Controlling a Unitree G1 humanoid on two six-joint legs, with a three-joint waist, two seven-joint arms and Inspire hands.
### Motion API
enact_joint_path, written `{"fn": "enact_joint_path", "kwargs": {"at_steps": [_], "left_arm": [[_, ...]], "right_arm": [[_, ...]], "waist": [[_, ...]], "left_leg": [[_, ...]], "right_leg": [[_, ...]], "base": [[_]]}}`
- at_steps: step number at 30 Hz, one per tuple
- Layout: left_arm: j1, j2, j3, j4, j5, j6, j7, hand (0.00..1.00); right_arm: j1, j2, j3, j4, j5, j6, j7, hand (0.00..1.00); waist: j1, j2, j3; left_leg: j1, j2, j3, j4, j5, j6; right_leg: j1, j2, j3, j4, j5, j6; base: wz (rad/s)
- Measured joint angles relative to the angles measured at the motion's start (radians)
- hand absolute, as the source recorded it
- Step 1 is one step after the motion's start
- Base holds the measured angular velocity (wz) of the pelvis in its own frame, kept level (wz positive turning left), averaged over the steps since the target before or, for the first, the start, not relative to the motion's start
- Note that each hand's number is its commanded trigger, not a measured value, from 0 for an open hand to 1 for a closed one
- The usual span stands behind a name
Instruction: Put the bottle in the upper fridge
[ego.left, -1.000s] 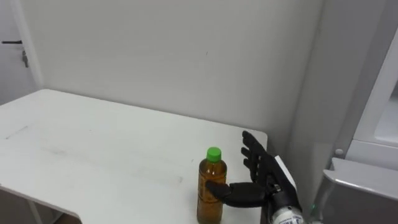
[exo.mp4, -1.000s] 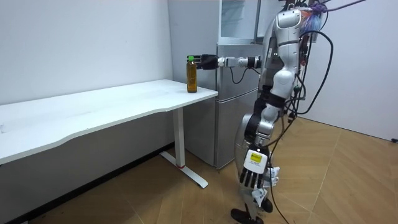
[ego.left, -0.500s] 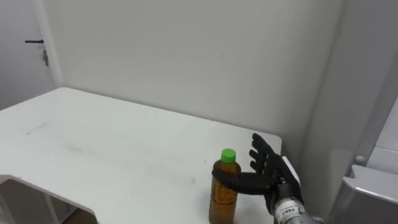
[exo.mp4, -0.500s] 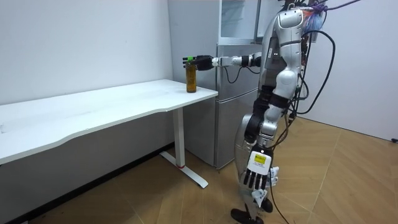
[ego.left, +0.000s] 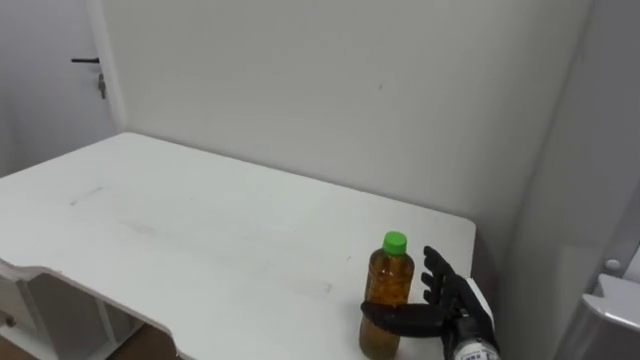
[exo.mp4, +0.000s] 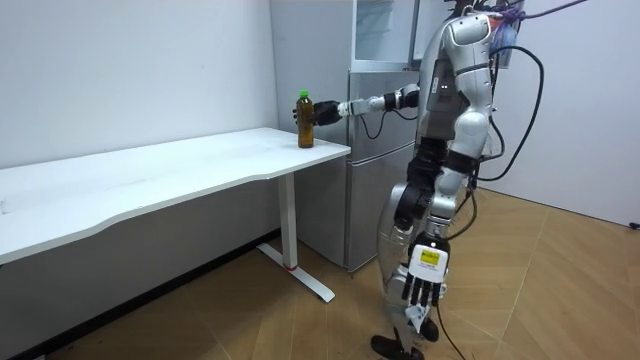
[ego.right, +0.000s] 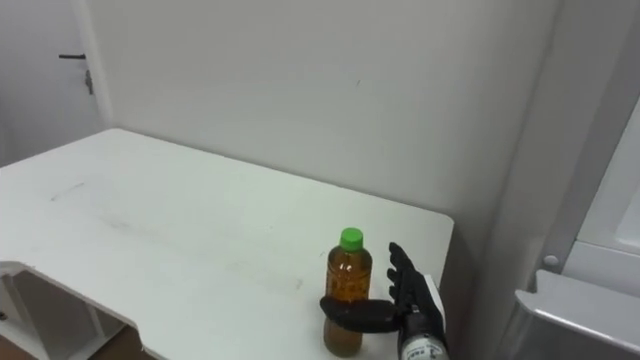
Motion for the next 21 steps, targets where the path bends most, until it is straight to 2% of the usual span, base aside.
{"fn": "enact_joint_path", "kwargs": {"at_steps": [7, 10, 13, 16, 19, 21], "left_arm": [[0.014, 0.000, 0.036, 0.000, -0.007, -0.001, 0.002, 0.00], [0.012, 0.006, 0.036, -0.001, -0.009, -0.002, 0.009, 0.00], [0.011, 0.031, 0.035, -0.001, -0.027, -0.007, 0.010, 0.00], [0.009, 0.040, 0.034, -0.001, -0.027, -0.008, 0.022, 0.00], [0.000, 0.044, 0.033, -0.002, -0.030, -0.014, 0.026, 0.00], [-0.010, 0.045, 0.031, -0.001, -0.044, -0.026, 0.025, 0.00]], "right_arm": [[0.000, -0.009, 0.000, 0.018, 0.000, 0.000, -0.006, 0.00], [0.000, -0.010, 0.001, 0.019, 0.002, 0.000, -0.020, 0.00], [0.000, -0.010, 0.001, 0.053, 0.014, 0.000, -0.035, 0.00], [-0.001, -0.014, 0.001, 0.072, 0.043, 0.000, -0.039, 0.00], [-0.014, -0.029, 0.001, 0.085, 0.045, -0.006, -0.045, 0.00], [-0.025, -0.047, 0.001, 0.107, 0.044, -0.006, -0.046, 0.00]], "waist": [[-0.002, 0.004, 0.0013], [-0.006, 0.002, -0.0009], [-0.002, -0.003, -0.0048], [-0.001, -0.004, -0.0058], [-0.002, -0.003, -0.0048], [0.002, -0.003, -0.0013]], "left_leg": [[-0.033, -0.001, -0.004, 0.018, 0.000, 0.000], [-0.057, -0.001, -0.012, 0.030, 0.000, 0.000], [-0.072, -0.002, -0.014, 0.034, 0.001, 0.002], [-0.089, -0.001, -0.015, 0.048, 0.001, 0.002], [-0.117, 0.000, -0.021, 0.064, 0.001, 0.002], [-0.121, -0.001, -0.026, 0.067, 0.001, 0.003]], "right_leg": [[-0.014, -0.001, -0.015, 0.002, 0.000, 0.000], [-0.025, -0.002, -0.031, 0.002, 0.000, 0.000], [-0.030, -0.002, -0.048, 0.001, 0.000, 0.000], [-0.039, -0.003, -0.059, 0.002, 0.000, 0.000], [-0.060, -0.004, -0.065, 0.016, 0.000, 0.000], [-0.061, -0.004, -0.062, 0.016, 0.000, 0.000]], "base": [[0.08], [0.16], [0.17], [0.13], [0.10], [0.07]]}}
